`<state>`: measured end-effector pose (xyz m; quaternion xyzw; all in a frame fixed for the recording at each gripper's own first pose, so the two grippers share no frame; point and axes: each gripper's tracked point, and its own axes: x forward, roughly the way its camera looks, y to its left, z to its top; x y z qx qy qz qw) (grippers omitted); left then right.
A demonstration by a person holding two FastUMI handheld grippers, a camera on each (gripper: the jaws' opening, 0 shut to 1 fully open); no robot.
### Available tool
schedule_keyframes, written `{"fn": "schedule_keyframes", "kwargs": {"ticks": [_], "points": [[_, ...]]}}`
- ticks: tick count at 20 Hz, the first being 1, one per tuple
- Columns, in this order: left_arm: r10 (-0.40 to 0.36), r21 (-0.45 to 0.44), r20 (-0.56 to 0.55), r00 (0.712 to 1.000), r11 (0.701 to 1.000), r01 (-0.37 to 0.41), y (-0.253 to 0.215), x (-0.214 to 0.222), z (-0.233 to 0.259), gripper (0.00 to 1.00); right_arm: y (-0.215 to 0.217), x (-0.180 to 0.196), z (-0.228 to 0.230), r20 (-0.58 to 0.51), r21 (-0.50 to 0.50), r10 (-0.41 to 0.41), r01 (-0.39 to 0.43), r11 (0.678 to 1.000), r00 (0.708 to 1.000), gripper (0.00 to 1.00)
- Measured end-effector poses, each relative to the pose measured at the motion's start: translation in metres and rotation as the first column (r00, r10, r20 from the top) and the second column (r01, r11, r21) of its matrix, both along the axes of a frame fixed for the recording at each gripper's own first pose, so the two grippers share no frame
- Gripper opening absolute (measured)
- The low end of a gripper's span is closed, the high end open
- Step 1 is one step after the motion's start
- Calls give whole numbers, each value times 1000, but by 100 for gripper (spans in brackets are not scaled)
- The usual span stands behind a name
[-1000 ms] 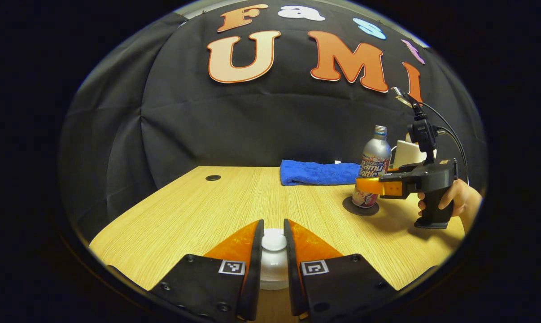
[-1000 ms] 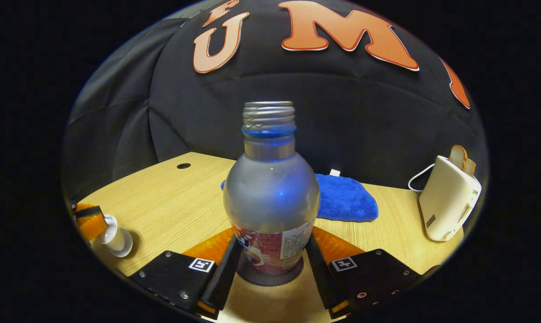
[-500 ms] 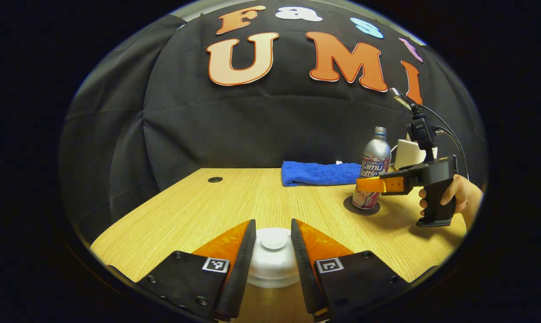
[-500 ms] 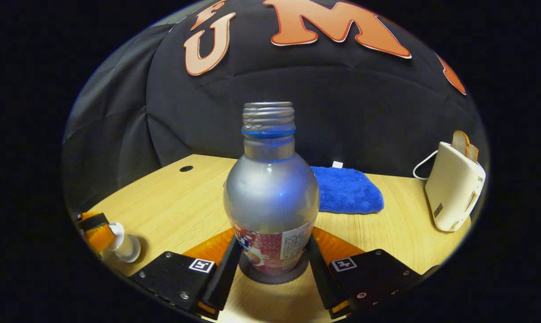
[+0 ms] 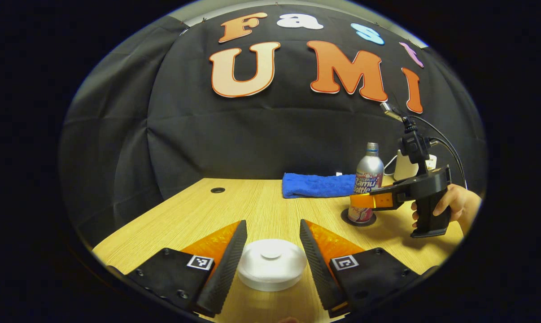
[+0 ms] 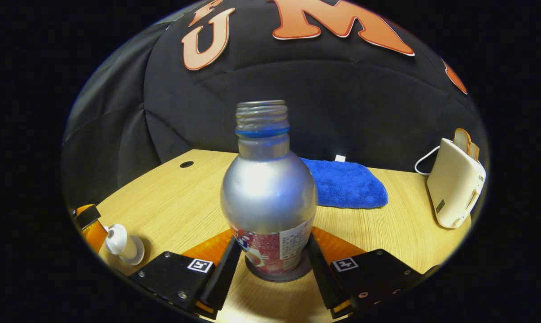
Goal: Open the teacup lid with one hand, grasp the water bottle and pour water into the teacup with the other hand; after pouring, place the water bottle on the coaster and then close the teacup lid.
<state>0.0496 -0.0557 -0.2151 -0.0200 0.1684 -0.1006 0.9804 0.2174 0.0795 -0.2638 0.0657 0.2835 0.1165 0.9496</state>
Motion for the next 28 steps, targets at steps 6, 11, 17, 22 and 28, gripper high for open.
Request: {"fn": "schedule_keyframes", "kwargs": {"ticks": [6,11,17,22,28], "points": [[26,-9,44,999,1000,-25,1,-5,26,89,-18,-14,20,16,-34,-16,16,999,1000,96],[39,-26,91,995,999,-37,-5,-14,54,94,-45,-48,73,155,-89,-33,48,995,987,97],[52,-44,141,989,998,-47,-13,-30,89,92,-65,-97,134,279,-81,-22,46,996,960,97],[51,-53,171,984,998,-43,-17,-43,118,97,-89,-142,182,371,-24,-83,99,995,925,97],[60,-32,241,969,998,-54,-16,-63,156,97,-119,-180,213,466,-31,-164,202,979,869,96]]}}
